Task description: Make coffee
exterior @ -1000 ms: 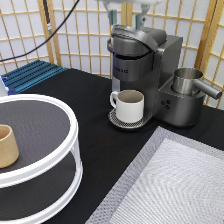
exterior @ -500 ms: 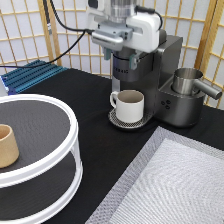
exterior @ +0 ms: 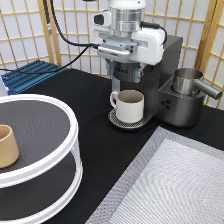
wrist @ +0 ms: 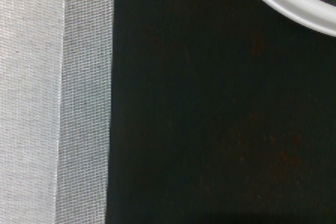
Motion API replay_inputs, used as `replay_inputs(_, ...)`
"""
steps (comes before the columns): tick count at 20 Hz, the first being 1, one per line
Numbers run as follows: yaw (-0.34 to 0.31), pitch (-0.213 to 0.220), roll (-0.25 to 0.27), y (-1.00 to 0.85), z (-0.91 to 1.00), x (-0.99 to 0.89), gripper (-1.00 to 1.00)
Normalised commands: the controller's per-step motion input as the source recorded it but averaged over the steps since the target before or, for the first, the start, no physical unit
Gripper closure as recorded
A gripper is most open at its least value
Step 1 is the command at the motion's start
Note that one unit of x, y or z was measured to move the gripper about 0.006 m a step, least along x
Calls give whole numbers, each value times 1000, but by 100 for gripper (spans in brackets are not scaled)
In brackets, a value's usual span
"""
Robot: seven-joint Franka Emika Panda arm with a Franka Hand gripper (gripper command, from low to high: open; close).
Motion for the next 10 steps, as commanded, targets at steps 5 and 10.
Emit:
replay_inputs(5, 158, -18, 59, -415, 1000, -10, -100)
replay_inputs(10, 132, -78, 61, -307, 1000, -169, -100)
